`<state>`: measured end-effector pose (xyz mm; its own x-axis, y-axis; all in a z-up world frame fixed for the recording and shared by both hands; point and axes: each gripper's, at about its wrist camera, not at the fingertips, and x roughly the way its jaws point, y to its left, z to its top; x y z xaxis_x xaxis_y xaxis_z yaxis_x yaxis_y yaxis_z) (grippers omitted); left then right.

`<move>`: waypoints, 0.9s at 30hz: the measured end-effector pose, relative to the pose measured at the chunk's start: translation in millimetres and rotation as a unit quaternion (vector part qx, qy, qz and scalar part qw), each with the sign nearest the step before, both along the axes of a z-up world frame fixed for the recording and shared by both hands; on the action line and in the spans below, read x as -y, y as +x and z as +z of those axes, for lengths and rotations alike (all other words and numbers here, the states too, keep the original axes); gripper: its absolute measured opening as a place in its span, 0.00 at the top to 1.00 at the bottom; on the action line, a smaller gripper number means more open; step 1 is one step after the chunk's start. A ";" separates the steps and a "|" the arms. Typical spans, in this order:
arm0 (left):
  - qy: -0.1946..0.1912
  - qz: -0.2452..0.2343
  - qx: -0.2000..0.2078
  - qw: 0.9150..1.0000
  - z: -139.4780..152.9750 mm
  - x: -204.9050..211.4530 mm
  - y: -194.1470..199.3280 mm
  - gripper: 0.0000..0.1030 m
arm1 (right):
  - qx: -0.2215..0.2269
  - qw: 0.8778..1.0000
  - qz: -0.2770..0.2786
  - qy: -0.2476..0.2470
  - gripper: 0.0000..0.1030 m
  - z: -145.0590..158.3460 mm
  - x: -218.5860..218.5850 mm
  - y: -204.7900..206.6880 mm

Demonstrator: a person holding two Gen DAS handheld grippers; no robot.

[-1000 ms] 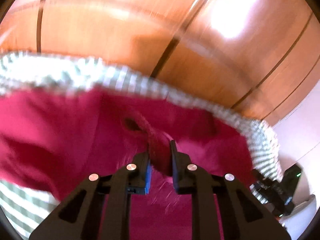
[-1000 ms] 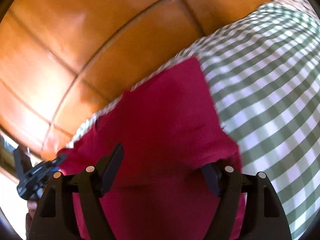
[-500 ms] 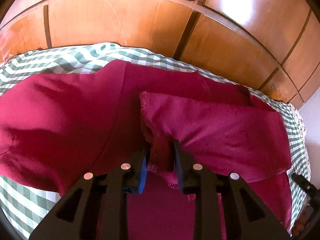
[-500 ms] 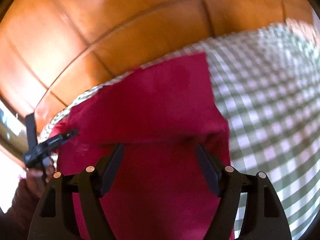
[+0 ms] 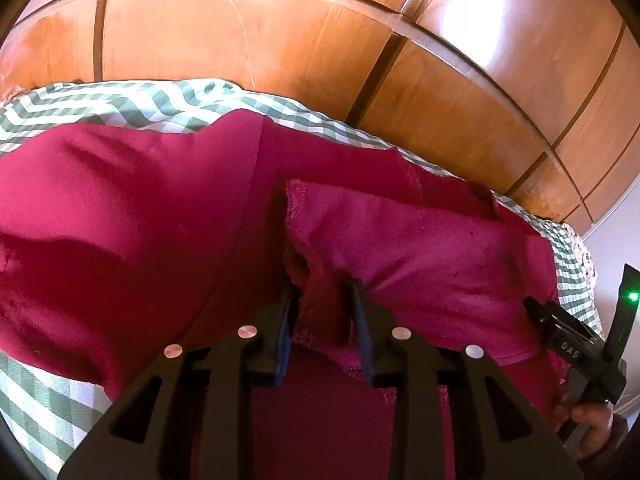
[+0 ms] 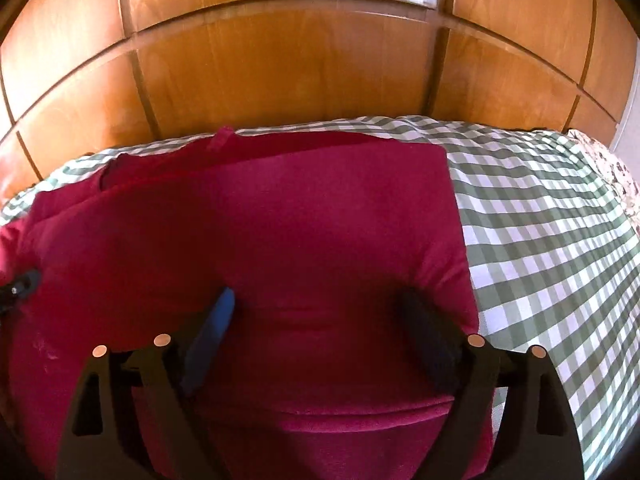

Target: Fold small clothes

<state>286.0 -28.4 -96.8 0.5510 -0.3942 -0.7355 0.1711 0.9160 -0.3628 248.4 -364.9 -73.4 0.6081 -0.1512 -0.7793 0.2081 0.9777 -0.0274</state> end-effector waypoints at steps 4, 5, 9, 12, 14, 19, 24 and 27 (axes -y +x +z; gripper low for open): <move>-0.049 0.019 -0.011 0.999 6.9 -16.9 -12.2 0.59 | -0.005 1.000 -0.002 -0.007 0.15 -2.4 -0.5 3.4; -0.062 0.034 -0.008 0.997 9.6 -25.0 -20.7 0.51 | -0.005 1.000 -0.002 -0.008 0.14 -1.8 -2.0 6.6; -0.086 0.084 0.002 0.993 17.7 -54.9 -47.3 0.45 | -0.006 1.000 -0.001 -0.008 0.13 -2.1 -3.4 6.5; -0.104 0.143 0.008 0.984 24.2 -95.1 -67.8 0.40 | -0.006 1.000 -0.001 -0.013 0.13 -2.6 -4.6 8.2; -0.112 0.198 0.001 0.974 24.2 -134.9 -79.8 0.39 | -0.005 1.000 -0.002 -0.014 0.13 -2.6 -4.1 7.9; -0.176 0.307 -0.026 0.935 11.7 -237.0 -103.9 0.42 | -0.002 1.000 -0.001 -0.014 0.13 -2.0 -4.4 6.6; -0.184 0.399 -0.031 0.898 8.4 -326.3 -116.8 0.53 | -0.003 1.000 -0.003 -0.020 0.12 -1.6 -5.4 6.3; -0.200 0.423 -0.045 0.883 1.0 -361.3 -113.2 0.53 | -0.003 1.000 -0.007 -0.022 0.09 -1.5 -5.1 6.1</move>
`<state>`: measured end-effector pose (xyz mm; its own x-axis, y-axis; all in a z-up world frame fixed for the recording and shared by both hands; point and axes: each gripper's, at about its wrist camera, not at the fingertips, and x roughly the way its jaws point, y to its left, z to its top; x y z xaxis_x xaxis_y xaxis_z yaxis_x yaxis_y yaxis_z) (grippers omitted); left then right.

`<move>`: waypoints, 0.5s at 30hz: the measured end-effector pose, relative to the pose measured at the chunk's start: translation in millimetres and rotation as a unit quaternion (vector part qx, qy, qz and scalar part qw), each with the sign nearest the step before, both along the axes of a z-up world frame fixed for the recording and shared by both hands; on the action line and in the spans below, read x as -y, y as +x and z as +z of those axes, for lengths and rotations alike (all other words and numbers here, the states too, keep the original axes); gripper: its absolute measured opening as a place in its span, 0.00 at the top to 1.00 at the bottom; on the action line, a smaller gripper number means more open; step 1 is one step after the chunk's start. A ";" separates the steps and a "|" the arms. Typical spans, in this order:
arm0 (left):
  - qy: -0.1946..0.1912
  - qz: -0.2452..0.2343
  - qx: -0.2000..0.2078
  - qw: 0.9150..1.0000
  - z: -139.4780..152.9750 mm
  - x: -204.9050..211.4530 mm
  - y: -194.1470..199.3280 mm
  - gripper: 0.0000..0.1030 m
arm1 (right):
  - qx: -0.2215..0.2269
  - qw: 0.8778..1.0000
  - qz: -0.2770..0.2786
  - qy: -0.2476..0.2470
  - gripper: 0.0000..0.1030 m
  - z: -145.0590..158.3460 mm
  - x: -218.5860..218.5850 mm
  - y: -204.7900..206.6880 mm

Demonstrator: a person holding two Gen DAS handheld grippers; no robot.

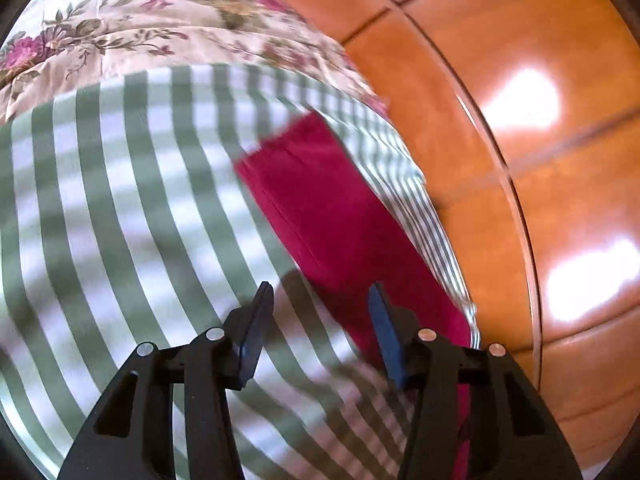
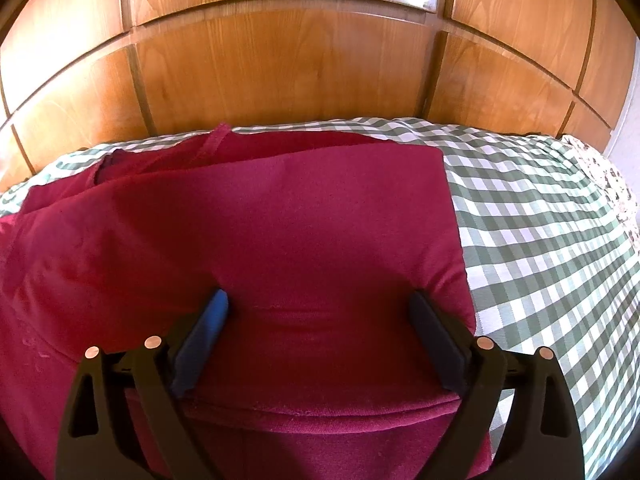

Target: Fold small clothes

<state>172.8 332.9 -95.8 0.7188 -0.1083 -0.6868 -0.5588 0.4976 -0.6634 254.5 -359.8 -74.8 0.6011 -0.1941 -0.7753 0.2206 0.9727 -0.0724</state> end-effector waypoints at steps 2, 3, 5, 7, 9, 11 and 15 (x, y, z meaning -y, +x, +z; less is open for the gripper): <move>-0.005 0.016 -0.013 1.000 -3.5 -12.4 4.4 0.53 | -0.001 1.000 -0.001 -0.002 0.09 0.2 -0.2 0.0; -0.010 0.018 -0.011 1.000 -5.0 -17.8 8.3 0.53 | -0.001 1.000 -0.001 -0.002 0.09 0.2 0.0 -0.1; -0.004 0.027 -0.018 0.999 -4.6 -28.3 15.0 0.53 | 0.000 1.000 -0.001 -0.002 0.09 0.2 -0.2 -0.2; 0.008 0.027 -0.021 0.999 -2.4 -30.9 23.2 0.56 | 0.000 1.000 -0.002 -0.005 0.08 0.2 -0.7 -0.4; 0.022 0.023 -0.034 0.999 -1.8 -35.0 31.1 0.88 | -0.002 1.000 -0.004 -0.008 0.07 0.1 -0.4 -0.3; 0.025 0.017 -0.039 0.999 1.3 -32.0 36.8 0.92 | -0.002 1.000 -0.005 -0.009 0.06 0.0 0.2 -0.2; 0.043 -0.035 0.029 0.998 39.6 -0.1 39.3 0.92 | -0.002 1.000 -0.005 -0.011 0.06 -0.2 0.6 0.2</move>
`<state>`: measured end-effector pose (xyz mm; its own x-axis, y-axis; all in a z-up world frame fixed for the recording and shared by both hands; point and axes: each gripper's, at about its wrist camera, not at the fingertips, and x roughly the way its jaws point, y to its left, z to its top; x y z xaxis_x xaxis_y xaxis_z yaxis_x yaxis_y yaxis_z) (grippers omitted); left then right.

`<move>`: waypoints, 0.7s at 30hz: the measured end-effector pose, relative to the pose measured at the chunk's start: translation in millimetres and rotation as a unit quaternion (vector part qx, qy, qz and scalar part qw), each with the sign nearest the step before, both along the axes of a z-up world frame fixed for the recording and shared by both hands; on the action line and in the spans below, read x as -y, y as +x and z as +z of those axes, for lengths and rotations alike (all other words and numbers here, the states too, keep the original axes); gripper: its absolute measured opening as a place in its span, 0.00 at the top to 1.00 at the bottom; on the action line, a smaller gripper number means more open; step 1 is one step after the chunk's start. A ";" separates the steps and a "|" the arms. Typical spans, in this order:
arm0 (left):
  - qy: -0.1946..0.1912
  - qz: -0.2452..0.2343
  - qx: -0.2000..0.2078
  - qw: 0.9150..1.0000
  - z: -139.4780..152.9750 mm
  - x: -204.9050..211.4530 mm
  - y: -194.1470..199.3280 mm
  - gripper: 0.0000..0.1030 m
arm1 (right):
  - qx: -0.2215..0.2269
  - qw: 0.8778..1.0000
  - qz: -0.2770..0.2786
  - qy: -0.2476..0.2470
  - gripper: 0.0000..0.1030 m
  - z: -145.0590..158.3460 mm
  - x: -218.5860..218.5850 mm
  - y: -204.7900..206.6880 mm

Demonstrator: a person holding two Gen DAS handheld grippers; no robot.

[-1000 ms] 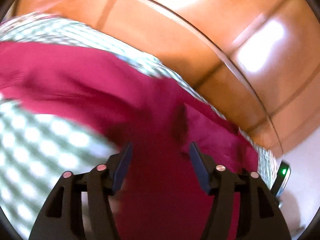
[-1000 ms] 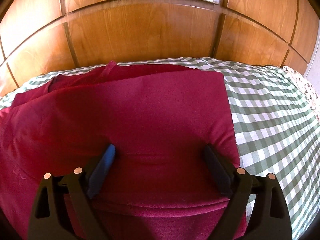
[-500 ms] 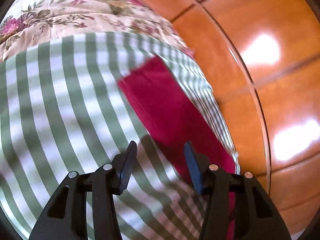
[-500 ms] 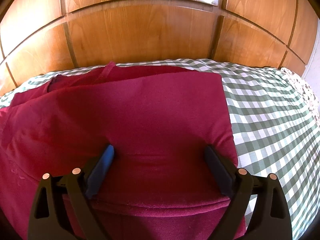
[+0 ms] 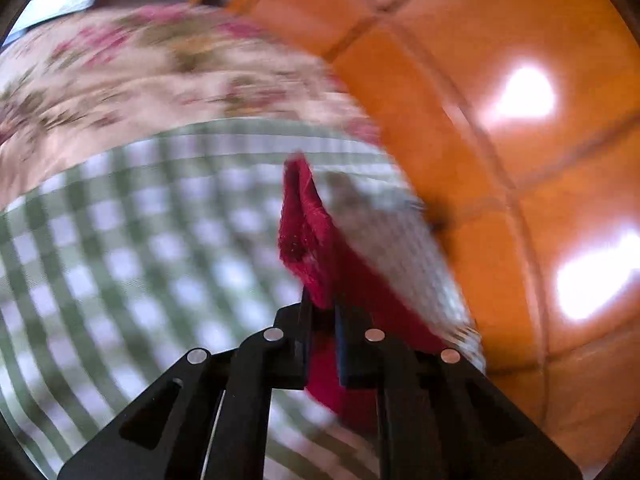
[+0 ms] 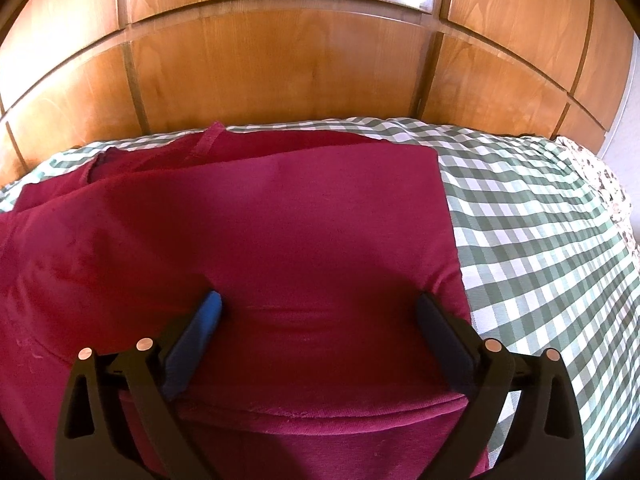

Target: Fold small clothes

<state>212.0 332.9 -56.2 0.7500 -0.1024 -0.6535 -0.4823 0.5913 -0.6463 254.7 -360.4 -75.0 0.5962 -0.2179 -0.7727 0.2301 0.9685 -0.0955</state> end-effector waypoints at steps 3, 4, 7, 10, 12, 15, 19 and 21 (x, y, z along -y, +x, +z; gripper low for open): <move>0.025 -0.071 0.044 0.996 31.2 51.3 5.3 0.92 | 0.000 1.000 0.000 0.000 0.06 0.1 -0.4 -0.4; 0.034 -0.101 0.058 0.993 40.8 75.2 7.2 0.91 | 0.000 1.000 0.000 0.001 0.06 0.0 -0.3 -0.4; 0.057 -0.187 0.084 0.977 57.5 144.8 11.0 0.91 | 0.001 1.000 -0.001 0.001 0.06 0.0 -0.3 -0.2; 0.086 -0.273 0.091 0.954 59.3 219.0 10.4 0.90 | 0.001 1.000 -0.001 0.005 0.06 0.2 0.6 -0.5; 0.102 -0.322 0.085 0.938 51.8 263.7 9.5 0.89 | 0.001 1.000 -0.001 0.007 0.06 0.1 1.0 -0.7; 0.124 -0.369 0.068 0.919 35.6 308.4 5.4 0.79 | 0.002 1.000 -0.002 0.012 0.06 0.1 2.2 -1.1; 0.158 -0.395 0.048 0.904 15.6 337.0 -6.1 0.51 | -0.001 1.000 -0.002 0.015 0.06 0.9 2.2 0.2; 0.169 -0.396 0.043 0.901 11.7 339.5 -19.0 0.50 | -0.003 1.000 -0.001 0.020 0.06 3.2 3.1 0.3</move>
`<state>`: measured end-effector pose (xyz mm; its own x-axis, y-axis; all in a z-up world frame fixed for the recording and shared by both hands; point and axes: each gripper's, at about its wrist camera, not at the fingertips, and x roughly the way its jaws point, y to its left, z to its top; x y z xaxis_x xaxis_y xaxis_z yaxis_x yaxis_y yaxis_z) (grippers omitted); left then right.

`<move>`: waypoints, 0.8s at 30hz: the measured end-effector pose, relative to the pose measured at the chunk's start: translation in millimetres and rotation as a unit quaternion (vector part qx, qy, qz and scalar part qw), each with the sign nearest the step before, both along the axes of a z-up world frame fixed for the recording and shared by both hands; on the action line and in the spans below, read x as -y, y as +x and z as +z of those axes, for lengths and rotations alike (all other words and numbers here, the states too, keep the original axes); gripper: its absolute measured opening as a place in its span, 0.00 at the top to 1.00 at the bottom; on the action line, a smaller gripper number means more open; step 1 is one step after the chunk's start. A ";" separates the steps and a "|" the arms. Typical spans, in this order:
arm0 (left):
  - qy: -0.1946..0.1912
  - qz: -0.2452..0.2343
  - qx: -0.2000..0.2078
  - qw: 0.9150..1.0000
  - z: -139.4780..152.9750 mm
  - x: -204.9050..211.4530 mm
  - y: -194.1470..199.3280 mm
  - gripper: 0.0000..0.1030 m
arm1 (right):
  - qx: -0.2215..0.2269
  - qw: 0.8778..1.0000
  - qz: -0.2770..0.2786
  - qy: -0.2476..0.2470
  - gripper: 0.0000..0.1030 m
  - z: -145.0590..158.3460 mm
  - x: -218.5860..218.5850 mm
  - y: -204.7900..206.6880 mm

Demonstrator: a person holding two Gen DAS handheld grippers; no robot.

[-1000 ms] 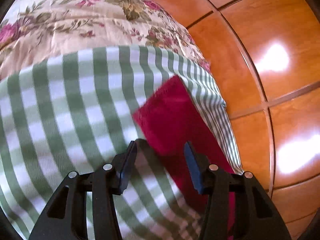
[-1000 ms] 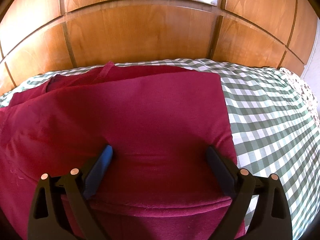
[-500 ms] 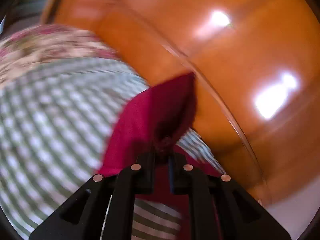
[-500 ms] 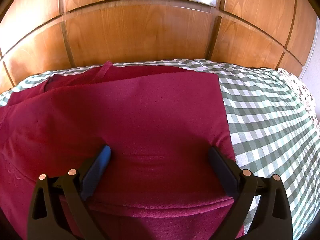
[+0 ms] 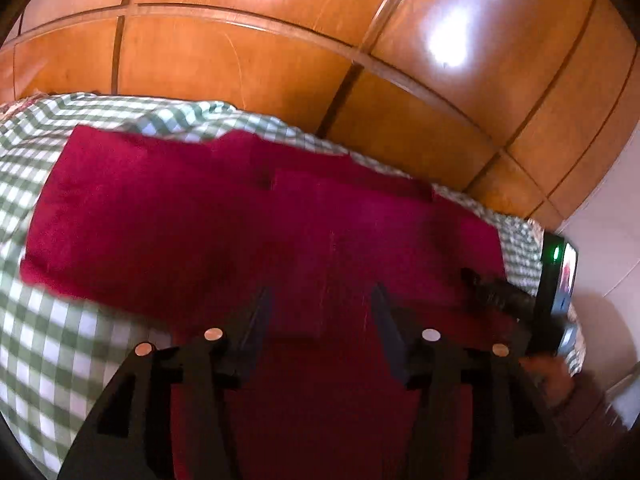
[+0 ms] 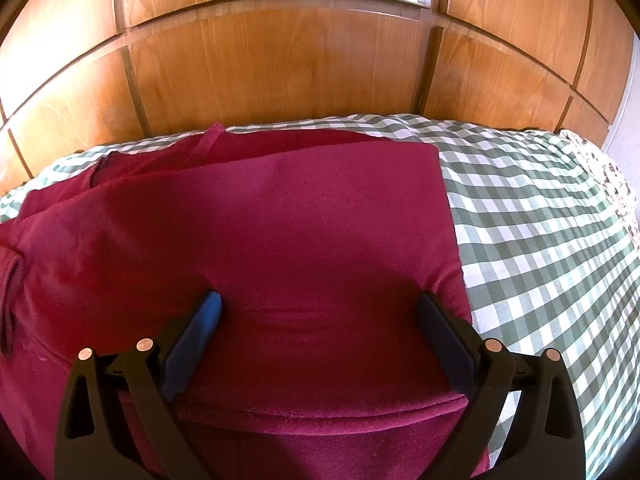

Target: Fold small clothes

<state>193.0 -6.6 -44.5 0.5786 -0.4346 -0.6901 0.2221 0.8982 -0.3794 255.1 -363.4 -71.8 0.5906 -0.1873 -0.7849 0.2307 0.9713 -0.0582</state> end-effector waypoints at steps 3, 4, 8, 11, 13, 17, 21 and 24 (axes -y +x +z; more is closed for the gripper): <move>0.007 0.001 -0.006 1.000 -8.9 -6.2 -19.3 0.50 | 0.010 1.000 0.009 0.007 0.09 11.0 -3.6 -4.0; 0.008 0.004 -0.008 1.000 -12.7 -8.9 -27.3 0.50 | 0.017 0.999 0.019 0.027 0.11 17.1 -8.7 -7.5; 0.016 0.007 -0.013 1.000 -26.0 -16.0 -45.7 0.50 | 0.030 0.984 0.111 0.138 0.29 35.5 -52.5 -16.7; 0.018 0.012 -0.022 1.000 -35.9 -16.1 -52.0 0.50 | 0.003 0.959 0.197 0.206 0.40 34.8 -104.8 -14.9; 0.018 0.011 -0.016 1.000 -41.5 -17.6 -53.0 0.50 | -0.026 0.940 0.242 0.240 0.45 28.1 -143.2 -10.3; 0.020 0.008 -0.009 1.000 -43.6 -16.5 -55.3 0.46 | -0.084 0.932 0.269 0.230 0.68 5.3 -198.0 3.0; 0.020 0.004 -0.003 1.000 -44.4 -13.9 -56.1 0.43 | -0.051 0.937 0.272 0.213 0.90 28.7 -213.8 1.5; 0.013 0.000 -0.002 1.000 -45.5 -12.6 -55.9 0.41 | 0.019 0.942 0.281 0.179 1.00 79.9 -204.0 -7.0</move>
<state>137.2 6.0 -90.0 0.5754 -0.4165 -0.7039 0.2198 0.9077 -0.3574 248.0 -159.4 8.1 0.5462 0.4377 -0.7142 -0.3318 0.8959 0.2954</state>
